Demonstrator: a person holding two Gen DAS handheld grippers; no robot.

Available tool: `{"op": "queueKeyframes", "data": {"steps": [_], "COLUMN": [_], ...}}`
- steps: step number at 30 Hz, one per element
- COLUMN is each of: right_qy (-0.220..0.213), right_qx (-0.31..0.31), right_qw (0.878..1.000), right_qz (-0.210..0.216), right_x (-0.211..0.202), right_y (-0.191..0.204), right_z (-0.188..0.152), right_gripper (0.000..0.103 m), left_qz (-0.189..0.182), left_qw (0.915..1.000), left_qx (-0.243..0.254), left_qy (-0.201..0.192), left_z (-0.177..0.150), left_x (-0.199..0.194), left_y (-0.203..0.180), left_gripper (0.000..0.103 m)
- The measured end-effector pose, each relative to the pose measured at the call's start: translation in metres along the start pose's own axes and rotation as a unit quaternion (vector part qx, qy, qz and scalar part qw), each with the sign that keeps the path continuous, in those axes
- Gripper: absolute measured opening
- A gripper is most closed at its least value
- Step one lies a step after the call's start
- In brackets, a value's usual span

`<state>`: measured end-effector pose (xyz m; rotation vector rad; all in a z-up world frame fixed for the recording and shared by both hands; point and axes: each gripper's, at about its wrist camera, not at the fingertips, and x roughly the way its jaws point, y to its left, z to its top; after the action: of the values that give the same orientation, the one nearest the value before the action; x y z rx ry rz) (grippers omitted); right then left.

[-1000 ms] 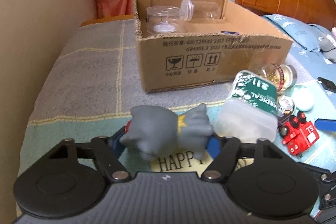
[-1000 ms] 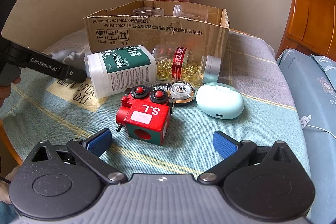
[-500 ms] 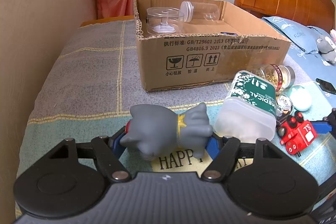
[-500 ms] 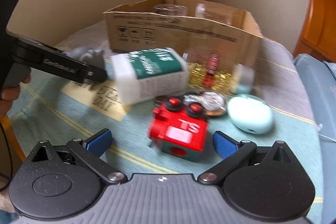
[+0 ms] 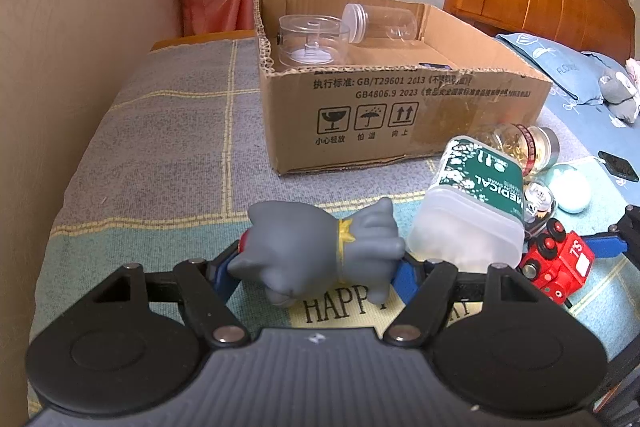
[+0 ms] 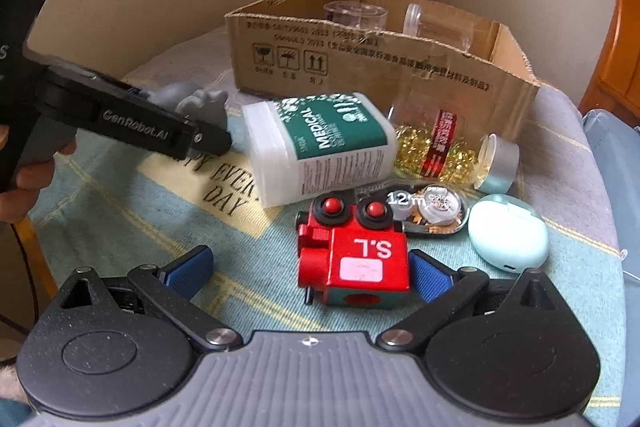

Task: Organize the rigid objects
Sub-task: 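Hold the cat figure in the left tool while the right tool approaches the red S.L toy block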

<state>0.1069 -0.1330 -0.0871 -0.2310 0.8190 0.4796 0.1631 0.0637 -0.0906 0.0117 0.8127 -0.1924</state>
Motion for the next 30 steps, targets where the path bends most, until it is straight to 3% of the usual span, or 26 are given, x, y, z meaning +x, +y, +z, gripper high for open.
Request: {"op": "queueKeyframes", "data": {"steps": [15,23,30], "right_qy": [0.052,0.048,0.040], "right_qx": [0.002,0.040,0.050], "right_qw": [0.999,0.997,0.997], "right_qz": [-0.004,-0.038,-0.047], "right_x": [0.001,0.003,-0.002], "right_y": [0.003,-0.014,-0.017], "right_z": [0.011,0.013,0.016], "right_gripper": [0.103,0.103,0.087], "left_qz": [0.000,0.002,0.004], "left_qw": [1.0000,1.0000,1.0000], "left_qx": [-0.003,-0.002,-0.002], "left_qy": [0.002,0.002,0.004], "left_z": [0.001,0.001,0.002], "left_x": [0.000,0.001,0.001], "left_y": [0.000,0.000,-0.002], "left_gripper": [0.073,0.073,0.073]}}
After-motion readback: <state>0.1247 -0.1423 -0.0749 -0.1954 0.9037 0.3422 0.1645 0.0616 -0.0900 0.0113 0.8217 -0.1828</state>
